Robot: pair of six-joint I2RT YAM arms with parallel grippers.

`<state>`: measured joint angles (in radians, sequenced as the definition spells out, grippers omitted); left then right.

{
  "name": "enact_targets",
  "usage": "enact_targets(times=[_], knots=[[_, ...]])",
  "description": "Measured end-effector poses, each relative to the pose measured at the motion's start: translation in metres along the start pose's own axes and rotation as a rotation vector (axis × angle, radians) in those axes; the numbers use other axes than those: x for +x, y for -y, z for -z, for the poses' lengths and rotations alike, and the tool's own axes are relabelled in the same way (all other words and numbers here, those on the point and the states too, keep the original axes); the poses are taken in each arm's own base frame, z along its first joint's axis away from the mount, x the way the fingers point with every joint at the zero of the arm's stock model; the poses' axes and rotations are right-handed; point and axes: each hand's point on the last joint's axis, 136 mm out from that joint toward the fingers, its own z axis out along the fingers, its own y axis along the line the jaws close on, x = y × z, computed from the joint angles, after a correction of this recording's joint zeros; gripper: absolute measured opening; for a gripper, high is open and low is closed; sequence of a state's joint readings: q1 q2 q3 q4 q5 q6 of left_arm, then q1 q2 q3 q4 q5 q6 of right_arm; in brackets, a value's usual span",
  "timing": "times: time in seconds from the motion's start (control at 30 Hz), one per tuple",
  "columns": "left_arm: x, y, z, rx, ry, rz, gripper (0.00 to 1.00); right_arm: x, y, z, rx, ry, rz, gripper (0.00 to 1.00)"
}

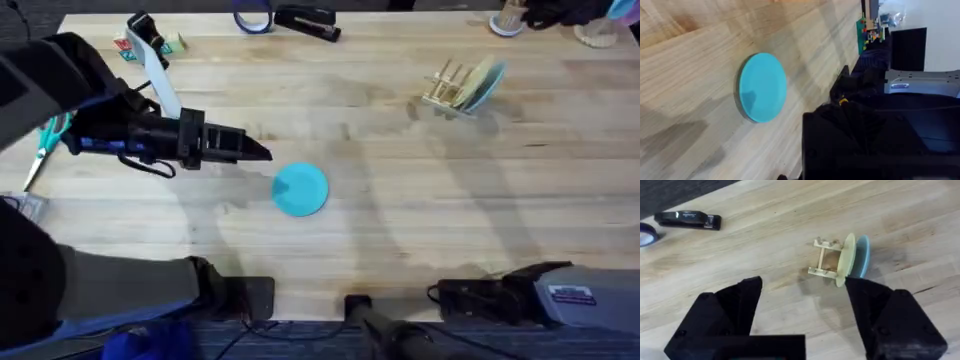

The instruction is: Pick up the plates from the table one by one and place each into a slot on the dish rack.

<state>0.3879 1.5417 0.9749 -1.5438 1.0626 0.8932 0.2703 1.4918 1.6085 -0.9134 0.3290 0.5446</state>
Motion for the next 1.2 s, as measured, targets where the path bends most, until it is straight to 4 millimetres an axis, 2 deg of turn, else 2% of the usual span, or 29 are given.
enact_targets(times=[0.37,0.6,0.77,0.9,1.2], knots=[[-0.008,-0.010,0.000,-0.030,0.023,-0.027,0.041,-0.003,-0.002,0.000,-0.008,0.012,-0.004,0.995],[-0.010,-0.013,-0.002,-0.043,0.018,0.028,0.039,-0.003,-0.002,0.000,-0.008,0.013,-0.004,0.996],[-0.002,-0.009,-0.017,-0.050,-0.062,0.038,0.039,-0.003,-0.002,0.000,-0.008,0.013,-0.002,0.996],[0.006,-0.017,-0.026,-0.114,-0.141,0.041,0.039,-0.003,-0.002,0.000,-0.008,0.013,-0.001,0.996],[0.012,-0.035,-0.017,-0.209,-0.165,0.120,0.040,-0.003,-0.002,0.000,-0.008,0.013,0.018,0.996]])
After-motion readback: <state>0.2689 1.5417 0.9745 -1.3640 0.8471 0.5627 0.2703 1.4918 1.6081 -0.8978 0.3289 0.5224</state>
